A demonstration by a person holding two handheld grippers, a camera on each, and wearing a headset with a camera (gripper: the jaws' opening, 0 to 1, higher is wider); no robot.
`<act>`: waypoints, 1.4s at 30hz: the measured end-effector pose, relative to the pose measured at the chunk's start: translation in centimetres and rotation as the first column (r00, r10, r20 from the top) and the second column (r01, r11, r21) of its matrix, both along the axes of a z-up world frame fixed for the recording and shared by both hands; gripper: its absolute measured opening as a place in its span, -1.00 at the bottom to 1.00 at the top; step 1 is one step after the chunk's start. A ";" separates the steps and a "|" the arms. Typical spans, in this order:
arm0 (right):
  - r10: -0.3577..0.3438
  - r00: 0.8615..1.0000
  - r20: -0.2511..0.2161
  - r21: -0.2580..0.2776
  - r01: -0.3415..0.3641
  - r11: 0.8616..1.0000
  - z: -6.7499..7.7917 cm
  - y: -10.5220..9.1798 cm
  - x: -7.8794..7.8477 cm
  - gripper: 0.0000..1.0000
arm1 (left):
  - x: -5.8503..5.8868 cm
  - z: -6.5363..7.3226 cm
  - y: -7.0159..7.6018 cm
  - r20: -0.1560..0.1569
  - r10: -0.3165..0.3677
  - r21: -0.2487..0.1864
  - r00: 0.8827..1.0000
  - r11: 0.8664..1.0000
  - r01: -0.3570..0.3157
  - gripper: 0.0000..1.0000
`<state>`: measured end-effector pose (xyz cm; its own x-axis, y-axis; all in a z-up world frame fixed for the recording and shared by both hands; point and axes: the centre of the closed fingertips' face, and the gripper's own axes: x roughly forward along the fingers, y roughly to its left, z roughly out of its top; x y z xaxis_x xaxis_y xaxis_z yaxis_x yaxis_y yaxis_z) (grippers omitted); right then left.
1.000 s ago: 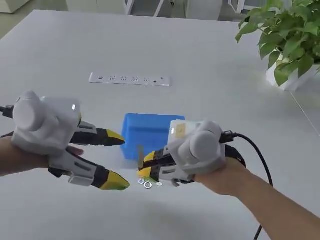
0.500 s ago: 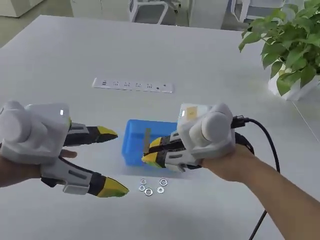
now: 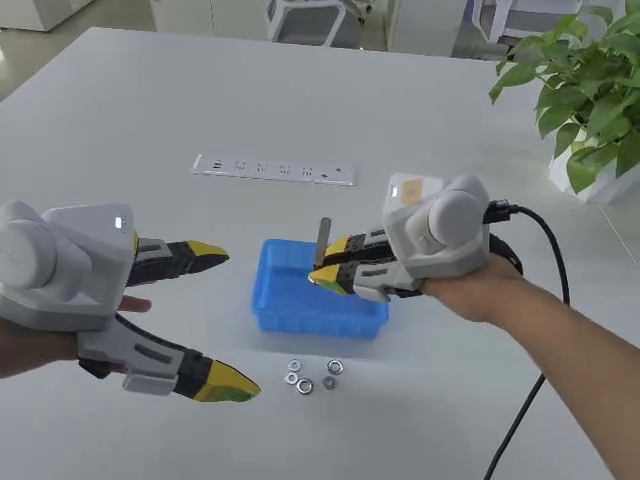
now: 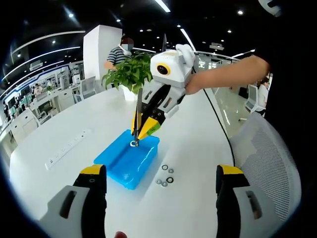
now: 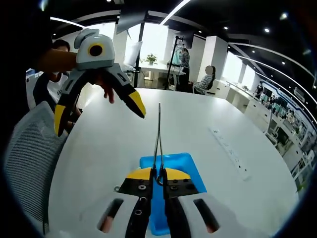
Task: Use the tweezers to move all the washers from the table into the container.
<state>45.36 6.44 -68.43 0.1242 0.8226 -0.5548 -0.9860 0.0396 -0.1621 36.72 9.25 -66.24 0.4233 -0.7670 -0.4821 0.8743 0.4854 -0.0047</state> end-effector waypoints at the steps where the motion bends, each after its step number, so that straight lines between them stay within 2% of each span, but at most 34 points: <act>1: -0.001 1.000 0.001 0.002 0.001 1.000 -0.1 0.0 0.2 -0.84 | 0.0 0.0 0.0 -0.001 0.000 0.000 1.000 1.000 0.000 0.95; 11: 0.007 1.000 -0.010 -0.010 -0.007 1.000 -2.5 -0.3 2.3 -0.84 | 0.2 0.0 -0.2 -0.004 0.000 -0.004 1.000 1.000 0.000 0.95; 20: 0.017 0.999 -0.029 -0.024 -0.017 1.000 -4.5 -0.2 2.9 -0.84 | 1.0 -0.1 -0.1 0.000 0.003 -0.006 1.000 1.000 -0.003 0.94; 31: 0.023 0.998 -0.065 -0.046 -0.026 0.999 -6.7 -0.4 2.9 -0.83 | 2.8 -0.5 -1.1 0.010 -0.031 -0.009 0.999 0.999 0.031 0.82; 42: 0.039 0.995 -0.087 -0.091 -0.047 0.995 -8.8 -0.7 2.7 -0.83 | 5.0 -0.8 -2.2 0.022 -0.071 0.003 0.997 0.998 0.070 0.69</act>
